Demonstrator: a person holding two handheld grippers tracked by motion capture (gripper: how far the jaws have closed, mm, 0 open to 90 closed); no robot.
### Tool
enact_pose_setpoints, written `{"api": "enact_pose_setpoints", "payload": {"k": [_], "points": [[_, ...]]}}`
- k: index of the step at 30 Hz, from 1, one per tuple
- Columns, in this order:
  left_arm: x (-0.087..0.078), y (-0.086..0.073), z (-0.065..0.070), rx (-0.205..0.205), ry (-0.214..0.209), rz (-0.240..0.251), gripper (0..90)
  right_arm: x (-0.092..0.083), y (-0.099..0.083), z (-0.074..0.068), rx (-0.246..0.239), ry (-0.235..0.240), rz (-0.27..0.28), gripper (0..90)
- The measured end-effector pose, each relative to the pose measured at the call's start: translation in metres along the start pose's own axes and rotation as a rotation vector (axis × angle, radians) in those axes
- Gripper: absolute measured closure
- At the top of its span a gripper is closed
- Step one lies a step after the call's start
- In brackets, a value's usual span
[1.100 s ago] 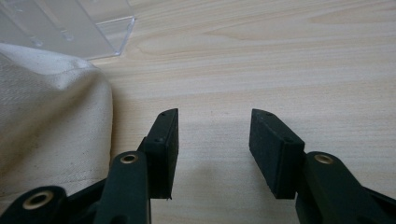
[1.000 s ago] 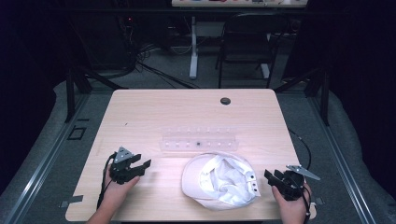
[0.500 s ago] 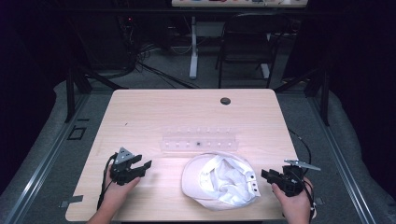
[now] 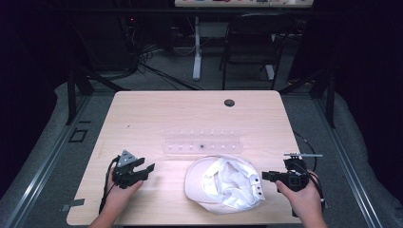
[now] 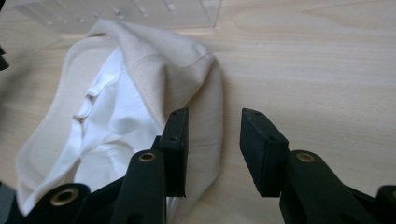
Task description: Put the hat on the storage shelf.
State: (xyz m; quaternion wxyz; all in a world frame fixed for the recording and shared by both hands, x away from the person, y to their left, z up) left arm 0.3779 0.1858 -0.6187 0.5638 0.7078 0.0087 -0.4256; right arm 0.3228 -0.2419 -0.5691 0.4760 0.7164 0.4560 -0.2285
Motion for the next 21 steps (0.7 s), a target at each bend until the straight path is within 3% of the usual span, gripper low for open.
{"api": "enact_pose_setpoints", "payload": {"k": [1, 5, 12, 17, 18, 21], "points": [[0.000, 0.000, 0.000, -0.001, 0.000, -0.001, 48.1, -0.002, -0.003, -0.004, 0.004, 0.017, -0.028, 62.9], [0.000, 0.000, 0.000, -0.001, 0.000, -0.002, 48.0, -0.006, -0.007, -0.009, -0.003, 0.034, -0.057, 62.9], [0.001, -0.001, 0.001, 0.000, -0.001, -0.010, 48.0, -0.010, -0.010, -0.016, 0.018, 0.084, -0.083, 62.3], [0.001, -0.001, 0.001, 0.003, -0.003, -0.012, 48.0, -0.001, -0.017, -0.017, 0.053, 0.128, -0.114, 61.5], [0.001, -0.001, 0.001, 0.003, -0.002, -0.012, 48.1, 0.004, -0.022, -0.015, 0.055, 0.119, -0.142, 61.5], [0.002, -0.001, 0.001, 0.004, -0.003, -0.012, 48.1, 0.010, -0.026, -0.014, 0.060, 0.126, -0.161, 61.5]]}}
Point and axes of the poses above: each handheld gripper's, and its own axes: x roughly forward along the jaws, y roughly out of its top, z roughly to its right, the point moved 9 cm from there along x, roughly forward along the jaws, and after that the axes turned 6 degrees about x, right-handed, at the moved point
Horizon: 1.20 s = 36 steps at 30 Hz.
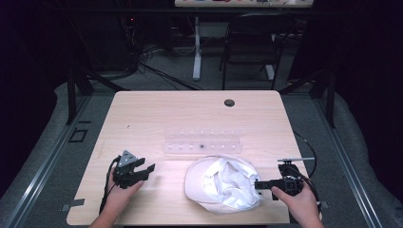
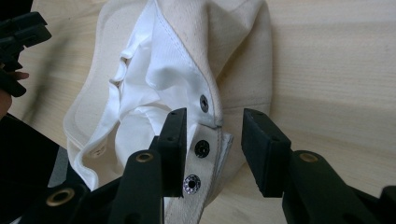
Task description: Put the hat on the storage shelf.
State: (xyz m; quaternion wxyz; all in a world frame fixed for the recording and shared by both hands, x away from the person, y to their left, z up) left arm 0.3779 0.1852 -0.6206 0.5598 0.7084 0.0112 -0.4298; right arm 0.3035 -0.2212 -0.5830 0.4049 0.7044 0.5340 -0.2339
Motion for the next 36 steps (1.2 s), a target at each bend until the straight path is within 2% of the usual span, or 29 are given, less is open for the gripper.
{"api": "enact_pose_setpoints", "payload": {"k": [7, 8, 14, 18, 22, 25, 27, 32, 36], "points": [[0.000, 0.000, 0.000, 0.005, -0.001, 0.001, 48.0, 0.008, -0.003, -0.001, 0.018, 0.023, -0.021, 61.3], [0.000, 0.000, 0.000, 0.004, 0.000, 0.001, 48.0, 0.011, -0.003, -0.003, 0.032, 0.042, -0.021, 61.4], [0.000, 0.000, 0.000, 0.000, 0.001, 0.001, 48.0, 0.016, -0.005, -0.004, 0.044, 0.048, -0.046, 63.7], [0.000, 0.000, 0.000, -0.001, 0.001, 0.000, 48.0, 0.016, -0.005, -0.005, 0.055, 0.057, -0.053, 64.2], [0.000, 0.000, 0.000, 0.005, 0.001, 0.001, 48.0, 0.012, -0.003, -0.011, 0.064, 0.089, -0.046, 64.6], [0.000, 0.000, 0.000, 0.005, 0.001, 0.001, 48.0, 0.007, -0.001, -0.014, 0.051, 0.082, -0.047, 65.9], [0.000, 0.000, 0.000, 0.002, 0.001, 0.002, 48.0, 0.005, 0.000, -0.017, 0.056, 0.078, -0.045, 70.6], [0.000, 0.000, 0.000, 0.000, 0.004, 0.001, 48.0, 0.004, 0.000, -0.020, 0.062, 0.066, -0.080, 75.4], [0.000, 0.000, -0.001, -0.001, 0.005, 0.000, 47.9, 0.004, 0.001, -0.020, 0.056, 0.057, -0.085, 77.5]]}}
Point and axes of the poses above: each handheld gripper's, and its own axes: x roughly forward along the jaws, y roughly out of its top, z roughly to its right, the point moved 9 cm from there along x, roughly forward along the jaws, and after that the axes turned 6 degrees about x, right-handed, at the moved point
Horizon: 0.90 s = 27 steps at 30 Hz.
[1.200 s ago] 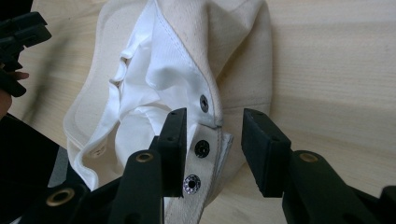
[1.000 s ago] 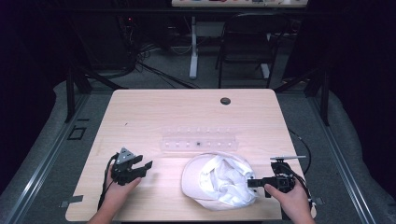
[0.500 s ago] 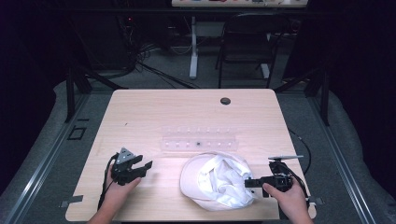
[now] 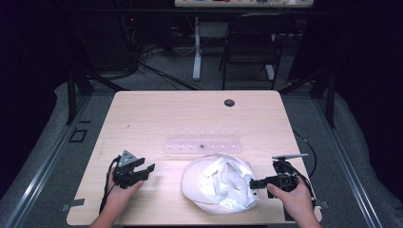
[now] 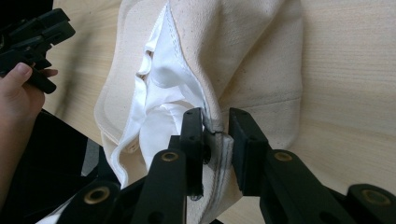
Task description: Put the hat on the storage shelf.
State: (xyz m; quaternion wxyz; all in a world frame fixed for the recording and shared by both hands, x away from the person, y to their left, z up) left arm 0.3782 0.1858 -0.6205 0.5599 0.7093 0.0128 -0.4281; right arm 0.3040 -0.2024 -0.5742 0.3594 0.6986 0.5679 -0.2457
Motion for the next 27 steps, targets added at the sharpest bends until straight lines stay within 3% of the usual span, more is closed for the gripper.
{"api": "enact_pose_setpoints", "payload": {"k": [13, 17, 22, 27], "points": [[0.000, 0.000, 0.000, -0.002, 0.004, 0.002, 48.0, -0.007, 0.010, -0.010, -0.037, -0.112, -0.009, 82.1], [0.000, 0.000, 0.000, -0.001, 0.004, 0.001, 48.0, -0.010, 0.013, -0.016, -0.070, -0.138, -0.042, 82.2], [0.000, 0.000, 0.000, -0.002, 0.004, 0.002, 48.0, -0.015, 0.021, -0.028, -0.106, -0.214, -0.062, 82.3], [0.000, 0.000, -0.001, -0.006, 0.005, 0.006, 48.0, -0.016, 0.028, -0.035, -0.117, -0.261, -0.066, 82.4]]}}
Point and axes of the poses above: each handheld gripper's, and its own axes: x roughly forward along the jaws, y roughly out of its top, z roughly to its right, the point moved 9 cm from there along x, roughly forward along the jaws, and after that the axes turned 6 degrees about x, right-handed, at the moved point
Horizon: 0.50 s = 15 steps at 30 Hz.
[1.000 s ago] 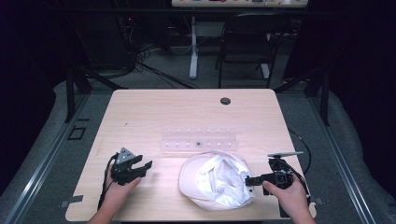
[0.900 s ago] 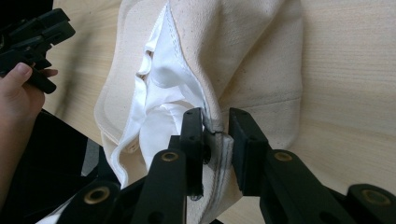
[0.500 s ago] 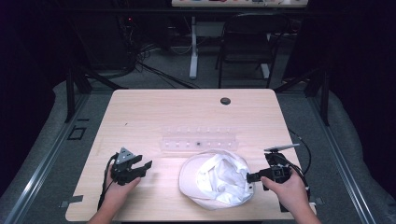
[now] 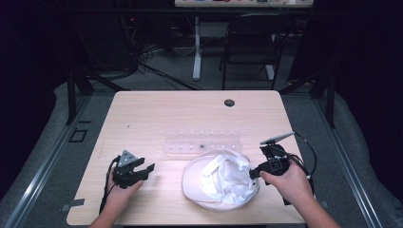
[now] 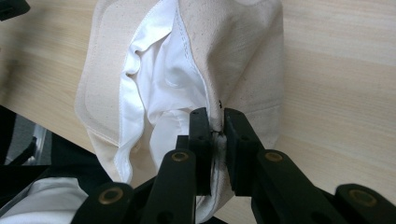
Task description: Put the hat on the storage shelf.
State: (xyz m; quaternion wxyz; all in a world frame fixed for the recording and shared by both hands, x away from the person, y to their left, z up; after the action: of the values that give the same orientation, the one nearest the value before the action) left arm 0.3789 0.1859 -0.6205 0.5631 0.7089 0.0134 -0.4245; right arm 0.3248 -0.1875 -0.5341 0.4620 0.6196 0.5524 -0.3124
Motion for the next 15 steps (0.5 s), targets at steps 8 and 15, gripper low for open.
{"api": "enact_pose_setpoints", "payload": {"k": [8, 15], "points": [[0.001, 0.000, 0.000, 0.004, -0.003, -0.004, 48.0, -0.011, 0.017, -0.010, -0.013, -0.106, -0.050, 82.4], [0.001, -0.001, 0.000, 0.006, -0.004, -0.005, 48.0, -0.015, 0.027, -0.017, -0.014, -0.164, -0.069, 82.4]]}}
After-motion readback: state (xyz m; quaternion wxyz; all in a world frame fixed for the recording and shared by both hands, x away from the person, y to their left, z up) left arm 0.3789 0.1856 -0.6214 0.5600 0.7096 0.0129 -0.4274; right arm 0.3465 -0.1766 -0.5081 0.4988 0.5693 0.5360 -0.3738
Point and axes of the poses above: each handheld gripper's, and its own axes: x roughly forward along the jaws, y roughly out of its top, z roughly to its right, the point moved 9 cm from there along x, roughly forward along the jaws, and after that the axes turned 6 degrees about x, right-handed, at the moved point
